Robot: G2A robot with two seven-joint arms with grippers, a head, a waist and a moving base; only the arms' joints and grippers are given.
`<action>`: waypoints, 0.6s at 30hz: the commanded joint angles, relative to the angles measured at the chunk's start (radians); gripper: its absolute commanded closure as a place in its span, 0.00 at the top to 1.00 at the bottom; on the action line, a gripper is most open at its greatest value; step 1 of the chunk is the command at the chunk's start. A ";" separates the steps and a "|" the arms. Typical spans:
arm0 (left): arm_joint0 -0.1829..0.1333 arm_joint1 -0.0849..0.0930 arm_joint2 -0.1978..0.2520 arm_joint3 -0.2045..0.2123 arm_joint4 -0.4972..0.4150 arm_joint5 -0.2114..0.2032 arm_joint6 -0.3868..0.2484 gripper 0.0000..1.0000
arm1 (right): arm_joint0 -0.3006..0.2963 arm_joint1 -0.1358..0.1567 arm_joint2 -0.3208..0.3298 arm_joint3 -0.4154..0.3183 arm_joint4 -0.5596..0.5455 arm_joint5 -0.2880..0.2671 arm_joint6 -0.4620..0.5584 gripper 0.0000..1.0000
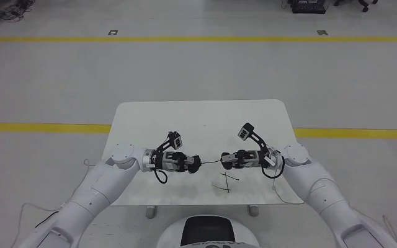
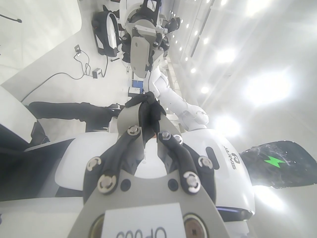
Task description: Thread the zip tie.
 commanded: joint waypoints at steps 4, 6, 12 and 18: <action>-0.001 -0.001 0.001 0.002 0.000 0.001 0.005 0.00 | 0.005 -0.001 -0.007 0.009 -0.004 0.000 0.000 0.00; -0.001 -0.001 0.003 0.003 0.005 0.001 0.012 0.31 | 0.008 -0.002 -0.011 0.013 -0.005 0.000 0.000 0.00; 0.000 -0.002 0.000 0.000 0.001 -0.008 0.026 1.00 | 0.013 -0.004 -0.019 0.020 0.005 0.000 0.000 0.00; 0.006 -0.001 0.002 -0.015 0.031 -0.033 0.050 1.00 | 0.012 -0.004 -0.028 0.015 0.037 0.000 0.000 0.00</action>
